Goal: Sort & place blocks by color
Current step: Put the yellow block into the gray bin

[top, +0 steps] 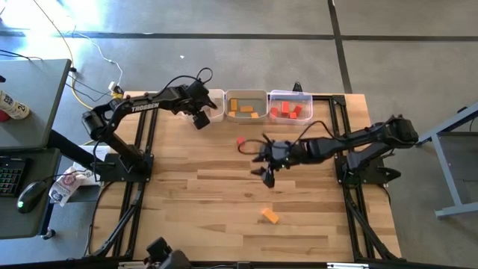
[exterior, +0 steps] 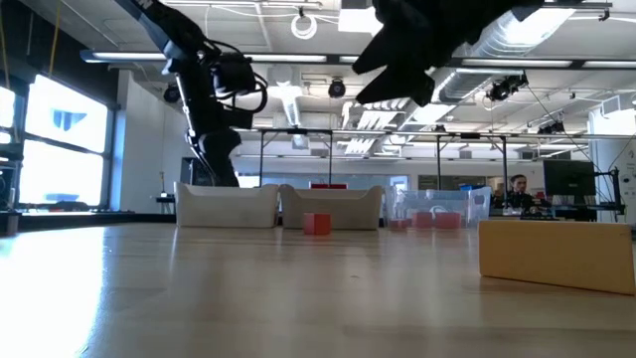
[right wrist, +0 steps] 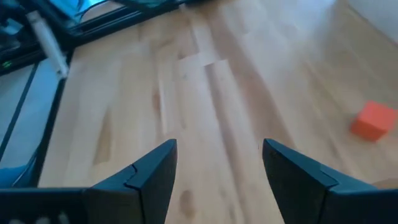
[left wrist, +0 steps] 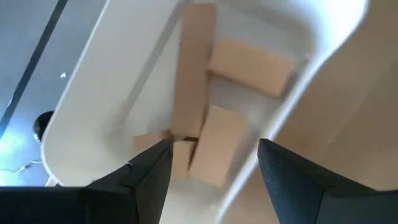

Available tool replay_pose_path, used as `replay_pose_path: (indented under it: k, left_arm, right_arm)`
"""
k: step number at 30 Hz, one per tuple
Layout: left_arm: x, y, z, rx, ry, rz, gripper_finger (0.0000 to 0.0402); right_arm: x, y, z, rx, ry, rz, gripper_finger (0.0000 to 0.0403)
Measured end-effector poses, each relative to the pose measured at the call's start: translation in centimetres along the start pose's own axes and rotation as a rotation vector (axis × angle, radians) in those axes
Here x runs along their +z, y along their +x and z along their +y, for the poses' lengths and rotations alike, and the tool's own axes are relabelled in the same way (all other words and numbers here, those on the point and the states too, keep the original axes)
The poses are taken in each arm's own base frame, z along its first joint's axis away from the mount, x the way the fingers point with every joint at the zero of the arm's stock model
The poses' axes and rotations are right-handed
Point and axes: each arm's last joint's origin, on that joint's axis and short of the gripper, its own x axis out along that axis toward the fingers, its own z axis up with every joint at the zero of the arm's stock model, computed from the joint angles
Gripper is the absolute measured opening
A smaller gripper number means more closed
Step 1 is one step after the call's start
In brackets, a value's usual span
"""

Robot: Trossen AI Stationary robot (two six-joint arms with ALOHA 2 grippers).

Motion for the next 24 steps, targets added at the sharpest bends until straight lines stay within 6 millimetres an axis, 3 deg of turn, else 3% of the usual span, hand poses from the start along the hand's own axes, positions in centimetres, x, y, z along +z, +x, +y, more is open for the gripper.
replay_pose_path:
  k: [6,12,17,24]
  left_arm:
    - [0.8,-1.2,-2.1,-0.033,0.031,-0.004,0.0223]
    - [1.0,-2.4,-4.8,-0.071,0.104,0.015,0.0223]
    - [0.9,-2.9,-6.3,-0.092,0.156,0.01,0.0223]
    - [0.9,-3.1,-7.0,-0.099,0.172,0.004,0.0223]
  right_arm:
    - [-1.0,-0.3,2.8,0.017,-0.001,-0.002,0.0224]
    - [-0.5,-1.5,5.4,-0.026,-0.024,-0.004,0.0224]
    - [-0.7,-2.3,6.4,-0.083,0.02,0.05,0.0224]
    - [-2.5,-2.4,7.4,-0.099,0.108,0.149,0.0224]
